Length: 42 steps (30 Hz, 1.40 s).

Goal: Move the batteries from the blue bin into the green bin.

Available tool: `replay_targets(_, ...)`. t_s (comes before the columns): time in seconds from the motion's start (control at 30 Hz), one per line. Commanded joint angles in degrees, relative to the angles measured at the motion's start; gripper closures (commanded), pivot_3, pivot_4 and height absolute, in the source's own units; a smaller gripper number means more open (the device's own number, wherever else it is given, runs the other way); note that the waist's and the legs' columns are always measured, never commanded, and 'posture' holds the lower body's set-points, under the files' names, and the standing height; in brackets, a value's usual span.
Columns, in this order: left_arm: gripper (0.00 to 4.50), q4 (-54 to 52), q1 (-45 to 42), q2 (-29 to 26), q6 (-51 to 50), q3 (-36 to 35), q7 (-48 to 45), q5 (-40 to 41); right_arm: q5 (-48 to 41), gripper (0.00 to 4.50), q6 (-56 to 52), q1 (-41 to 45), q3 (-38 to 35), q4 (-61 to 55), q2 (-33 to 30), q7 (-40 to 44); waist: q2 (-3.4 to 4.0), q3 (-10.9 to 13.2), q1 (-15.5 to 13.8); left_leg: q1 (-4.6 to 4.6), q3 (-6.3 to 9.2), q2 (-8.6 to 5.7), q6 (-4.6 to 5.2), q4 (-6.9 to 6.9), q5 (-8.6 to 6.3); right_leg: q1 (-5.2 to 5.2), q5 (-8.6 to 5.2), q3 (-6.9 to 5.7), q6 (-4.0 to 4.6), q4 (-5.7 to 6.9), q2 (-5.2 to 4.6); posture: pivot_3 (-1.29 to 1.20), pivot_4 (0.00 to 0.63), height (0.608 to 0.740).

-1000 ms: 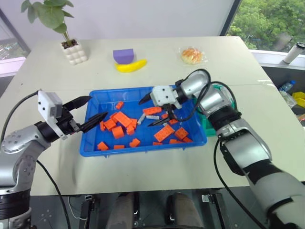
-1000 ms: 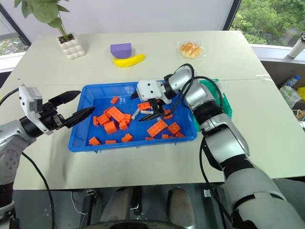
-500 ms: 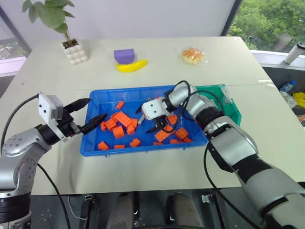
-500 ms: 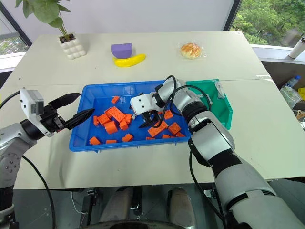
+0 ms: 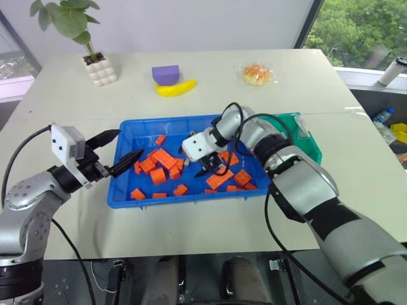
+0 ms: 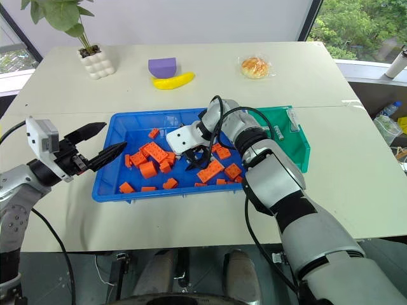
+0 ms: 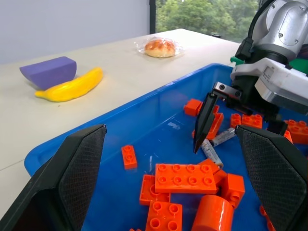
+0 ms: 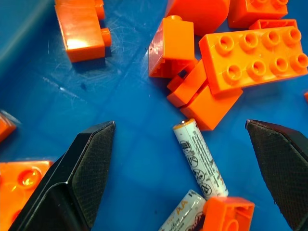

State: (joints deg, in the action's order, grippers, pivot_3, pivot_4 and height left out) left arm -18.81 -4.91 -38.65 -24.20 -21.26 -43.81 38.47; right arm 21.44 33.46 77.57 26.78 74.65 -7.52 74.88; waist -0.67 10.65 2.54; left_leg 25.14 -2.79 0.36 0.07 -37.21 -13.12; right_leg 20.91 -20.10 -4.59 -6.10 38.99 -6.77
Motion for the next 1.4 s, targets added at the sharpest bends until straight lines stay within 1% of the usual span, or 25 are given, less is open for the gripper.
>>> replay_targets(0.03, 0.0, -2.74, 0.25, 0.03, 1.14, -1.79, 0.8, 0.37, 1.87, 0.05, -1.8, 1.33, 0.78, 1.23, 1.1, 1.0, 0.0, 0.0, -0.03, 0.0, 0.0, 0.0, 0.0, 0.0, 0.0, -0.01, 0.0, 0.0, 0.0, 0.0, 0.0, 0.0, 0.15, 0.739)
replay_targets(0.27, 0.0, -4.35, 1.54, 0.68, 1.27, -2.37, 2.43, 0.34, 4.73, 0.05, -2.97, 1.99, 1.62, 2.0, 1.1, -1.08, 0.0, 0.0, -0.06, -0.04, 0.02, -0.01, -0.01, -0.01, 0.0, -0.06, 0.0, 0.0, 0.0, 0.0, -0.01, 0.0, 0.15, 0.739)
replay_targets(0.3, 0.0, -4.49, 1.61, 0.79, 1.36, -2.46, 2.71, 0.31, 5.19, 0.56, -2.92, 1.95, 1.82, 2.06, 1.03, -1.54, 0.0, 0.0, -0.05, -0.06, 0.01, -0.01, -0.01, 0.0, 0.0, -0.07, 0.0, 0.0, 0.0, 0.0, -0.01, 0.0, 0.15, 0.739)
replay_targets(0.33, 0.0, -4.61, 1.65, 0.86, 1.43, -2.54, 2.93, 0.29, 5.61, 0.8, -2.99, 1.9, 1.99, 2.12, 0.97, -1.75, 0.0, 0.0, -0.05, -0.08, 0.01, -0.01, -0.01, 0.0, 0.0, -0.1, 0.0, 0.0, 0.0, 0.0, -0.01, 0.0, 0.15, 0.739)
replay_targets(0.4, 0.0, -4.8, 1.65, 0.89, 1.61, -2.55, 3.34, 0.22, 6.13, 1.8, -3.06, 1.77, 2.07, 2.22, 0.88, -1.94, 0.0, 0.0, -0.05, -0.13, 0.01, -0.01, -0.01, 0.0, -0.01, -0.13, 0.0, 0.0, 0.0, 0.0, -0.01, 0.0, 0.15, 0.739)
replay_targets(0.47, 0.0, -4.84, 1.49, 0.86, 1.8, -2.64, 3.64, 0.19, 6.36, 2.9, -3.24, 1.68, 1.94, 2.29, 0.9, -1.94, 0.0, 0.0, -0.05, -0.14, 0.01, 0.0, -0.01, 0.0, -0.01, -0.14, 0.0, 0.0, 0.0, 0.0, -0.01, 0.0, 0.15, 0.739)
replay_targets(0.5, 0.0, -4.76, 1.26, 0.87, 1.99, -2.75, 3.85, 0.13, 6.43, 3.27, -3.34, 1.63, 1.88, 2.31, 0.91, -1.89, 0.0, 0.0, -0.05, -0.14, 0.01, -0.01, -0.01, 0.0, -0.01, -0.14, 0.0, 0.0, 0.0, 0.0, -0.01, 0.0, 0.15, 0.739)
replay_targets(0.53, 0.0, -4.69, 1.1, 0.86, 2.16, -2.82, 4.01, 0.08, 6.47, 3.78, -3.44, 1.58, 1.8, 2.33, 0.92, -1.82, 0.0, 0.0, -0.05, -0.14, 0.01, -0.01, -0.01, 0.0, -0.01, -0.14, 0.0, 0.0, 0.0, 0.0, -0.01, 0.0, 0.15, 0.739)
replay_targets(0.83, 0.0, -4.28, 0.75, 0.91, 2.99, -2.63, 4.54, -0.04, 5.74, 3.78, -2.35, 1.39, 0.78, 1.86, 0.63, -2.14, 0.0, 0.0, -0.04, -0.14, 0.01, -0.01, -0.02, 0.0, -0.01, -0.15, 0.0, 0.0, 0.0, 0.0, -0.01, 0.0, 0.15, 0.739)
replay_targets(0.97, 0.0, -3.9, 0.86, 1.05, 3.13, -2.66, 4.35, 0.19, 2.42, 3.78, -1.85, 3.46, -2.5, 0.68, 0.11, -0.29, 0.01, 0.0, -0.06, -0.14, 0.01, -0.01, -0.02, 0.0, -0.01, -0.14, 0.0, 0.0, 0.0, 0.0, -0.01, 0.0, 0.15, 0.739)
replay_targets(1.07, 0.0, -3.75, 1.21, 0.61, 2.59, -2.43, 2.98, 1.36, -1.95, 3.78, -1.72, 5.71, -6.11, -1.44, -1.17, 4.29, 0.03, 0.02, -0.06, -0.14, 0.0, -0.01, -0.02, 0.01, -0.01, -0.14, 0.0, 0.0, 0.0, -0.01, -0.01, 0.0, 0.15, 0.739)
replay_targets(1.2, 0.0, -3.07, 1.49, -0.98, 1.22, -1.48, -1.31, 3.22, -7.67, 3.78, -3.0, 8.05, -10.42, -5.69, -4.2, 11.15, 0.04, 0.03, -0.03, -0.14, -0.01, 0.0, -0.02, 0.03, -0.01, -0.13, 0.0, 0.01, 0.0, -0.01, -0.01, 0.0, 0.15, 0.739)
replay_targets(1.3, 0.0, -1.63, -0.15, -3.0, -0.21, 0.38, -5.74, 4.21, -11.18, 3.78, -5.41, 8.19, -12.39, -10.16, -7.71, 15.99, 0.03, 0.03, -0.18, -0.14, 0.0, 0.0, -0.01, 0.03, -0.01, -0.15, 0.0, 0.0, 0.0, -0.02, -0.02, 0.0, 0.15, 0.739)
replay_targets(1.4, 0.0, 0.83, -3.62, -4.43, -0.95, 2.4, -9.18, 4.24, -13.72, 3.78, -8.12, 7.46, -12.69, -14.67, -12.12, 17.62, 0.03, 0.03, -0.48, -0.14, 0.02, -0.04, -0.01, 0.01, -0.01, -0.18, 0.0, 0.0, 0.0, -0.04, -0.03, 0.0, 0.15, 0.739)
